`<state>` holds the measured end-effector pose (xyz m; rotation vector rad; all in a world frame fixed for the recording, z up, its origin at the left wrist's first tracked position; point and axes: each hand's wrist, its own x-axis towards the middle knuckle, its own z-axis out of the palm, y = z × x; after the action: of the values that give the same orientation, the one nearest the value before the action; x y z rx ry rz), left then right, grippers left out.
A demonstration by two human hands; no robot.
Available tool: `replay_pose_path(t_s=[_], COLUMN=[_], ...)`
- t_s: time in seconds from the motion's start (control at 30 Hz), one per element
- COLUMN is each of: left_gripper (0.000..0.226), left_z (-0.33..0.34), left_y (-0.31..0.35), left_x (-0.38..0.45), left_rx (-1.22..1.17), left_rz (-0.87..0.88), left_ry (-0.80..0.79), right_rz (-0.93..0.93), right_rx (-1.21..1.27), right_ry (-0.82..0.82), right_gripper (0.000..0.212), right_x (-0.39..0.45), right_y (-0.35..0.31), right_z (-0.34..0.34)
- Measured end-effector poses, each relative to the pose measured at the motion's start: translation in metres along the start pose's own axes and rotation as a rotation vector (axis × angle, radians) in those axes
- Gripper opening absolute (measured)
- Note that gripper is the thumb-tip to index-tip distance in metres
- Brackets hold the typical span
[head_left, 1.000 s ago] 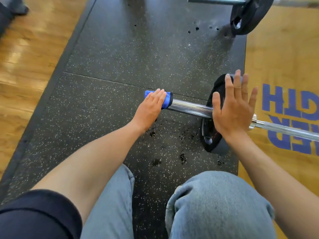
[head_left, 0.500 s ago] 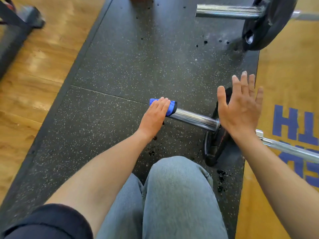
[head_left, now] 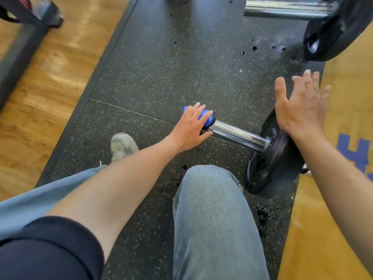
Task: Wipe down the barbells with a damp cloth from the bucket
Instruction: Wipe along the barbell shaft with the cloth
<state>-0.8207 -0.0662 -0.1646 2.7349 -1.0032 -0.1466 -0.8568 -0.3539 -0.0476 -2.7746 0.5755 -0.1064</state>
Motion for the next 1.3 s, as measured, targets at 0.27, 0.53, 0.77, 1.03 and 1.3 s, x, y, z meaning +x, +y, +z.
replay_pose_path(t_s=[0.27, 0.53, 0.77, 1.03, 1.3], left_gripper=[0.081, 0.062, 0.072, 0.057, 0.072], left_z=[-0.016, 0.009, 0.013, 0.008, 0.029], left_y=[-0.019, -0.013, -0.007, -0.008, 0.038], left_x=[0.021, 0.021, 0.034, 0.077, 0.090], left_rx=[0.028, 0.119, 0.062, 0.028, 0.005], left_rz=[0.216, 0.205, 0.058, 0.239, 0.091], left_ry=[0.004, 0.133, 0.267, 0.228, 0.274], right_rz=[0.001, 0.040, 0.037, 0.083, 0.147], right_rx=[0.043, -0.118, -0.080, -0.068, -0.062], right_ry=[0.302, 0.311, 0.282, 0.244, 0.204], right_gripper=[0.062, 0.067, 0.069, 0.072, 0.080], right_x=[-0.056, -0.095, -0.056, -0.010, 0.021], right_y=[-0.008, 0.009, 0.010, 0.013, 0.015], right_z=[-0.026, 0.019, 0.014, 0.006, 0.000])
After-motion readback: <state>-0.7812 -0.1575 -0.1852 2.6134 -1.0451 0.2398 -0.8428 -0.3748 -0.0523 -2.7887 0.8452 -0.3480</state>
